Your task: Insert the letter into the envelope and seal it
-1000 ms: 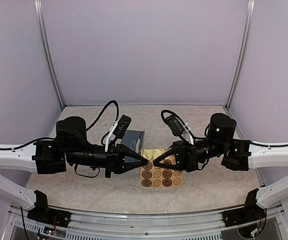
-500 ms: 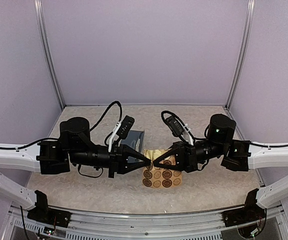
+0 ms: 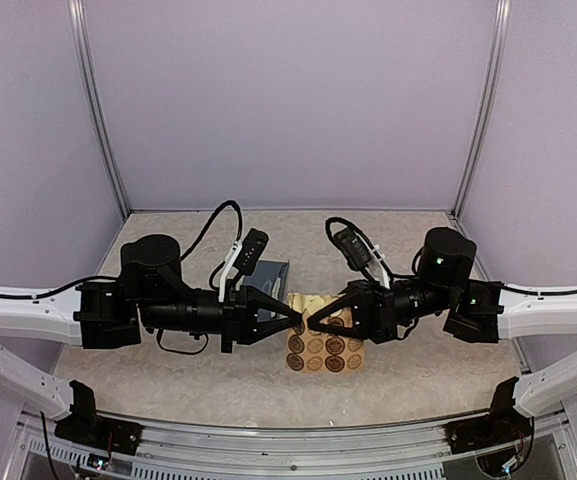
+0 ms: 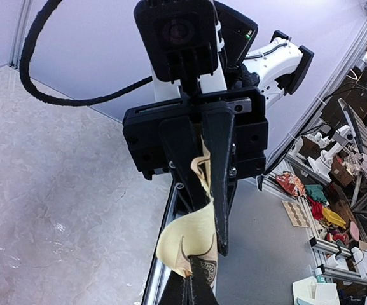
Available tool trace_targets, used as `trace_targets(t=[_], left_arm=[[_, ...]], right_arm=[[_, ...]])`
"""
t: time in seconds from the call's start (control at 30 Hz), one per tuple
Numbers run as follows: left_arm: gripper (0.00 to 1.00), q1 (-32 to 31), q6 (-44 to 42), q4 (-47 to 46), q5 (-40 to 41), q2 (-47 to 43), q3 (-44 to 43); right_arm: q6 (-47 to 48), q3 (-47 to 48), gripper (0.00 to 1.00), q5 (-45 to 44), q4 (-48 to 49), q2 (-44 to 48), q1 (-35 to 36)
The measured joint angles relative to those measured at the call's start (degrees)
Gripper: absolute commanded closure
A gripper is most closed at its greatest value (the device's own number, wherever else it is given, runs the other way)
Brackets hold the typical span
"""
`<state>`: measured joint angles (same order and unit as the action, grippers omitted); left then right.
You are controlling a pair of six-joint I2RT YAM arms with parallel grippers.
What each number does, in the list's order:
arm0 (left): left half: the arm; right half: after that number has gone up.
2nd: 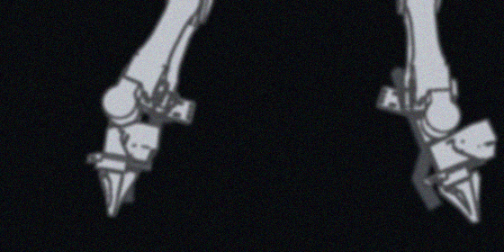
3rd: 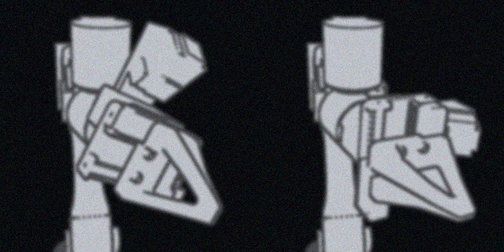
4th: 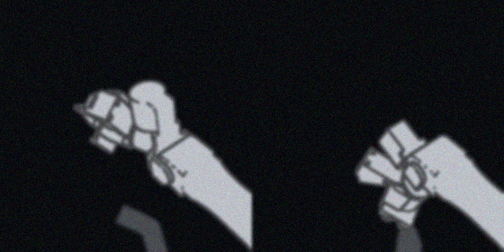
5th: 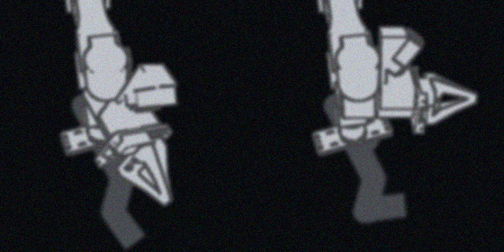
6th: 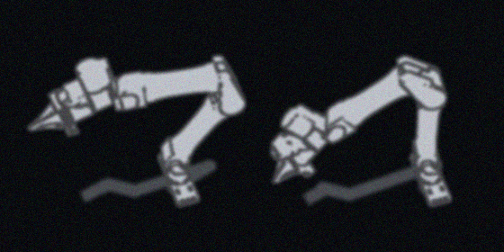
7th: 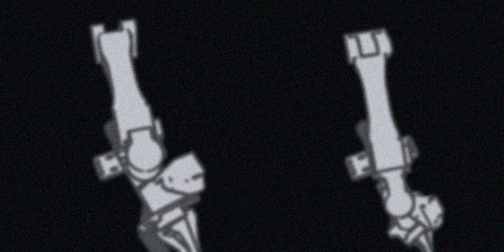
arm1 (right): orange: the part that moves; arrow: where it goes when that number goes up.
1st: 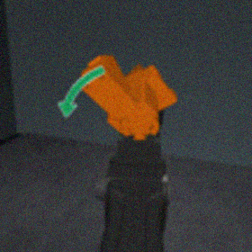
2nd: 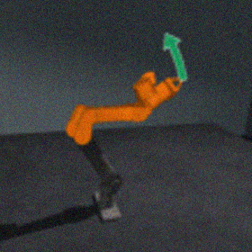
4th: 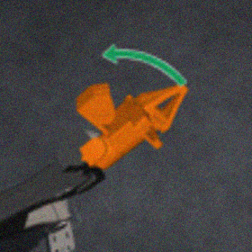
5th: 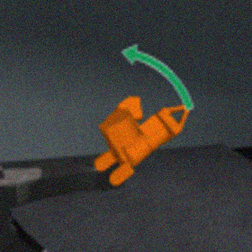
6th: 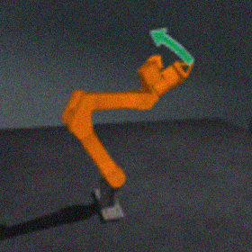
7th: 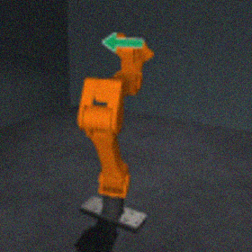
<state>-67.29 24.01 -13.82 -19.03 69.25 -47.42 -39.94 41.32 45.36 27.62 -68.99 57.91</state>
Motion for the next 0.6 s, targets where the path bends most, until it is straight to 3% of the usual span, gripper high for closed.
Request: trace_targets(t=[0.6], left_arm=[[1.00, 0.0, 0.1, -0.4, 0.0, 0.2, 0.0]], right_arm=[[0.1, -0.6, 1.00, -2.3, 0.1, 0.0, 0.0]])
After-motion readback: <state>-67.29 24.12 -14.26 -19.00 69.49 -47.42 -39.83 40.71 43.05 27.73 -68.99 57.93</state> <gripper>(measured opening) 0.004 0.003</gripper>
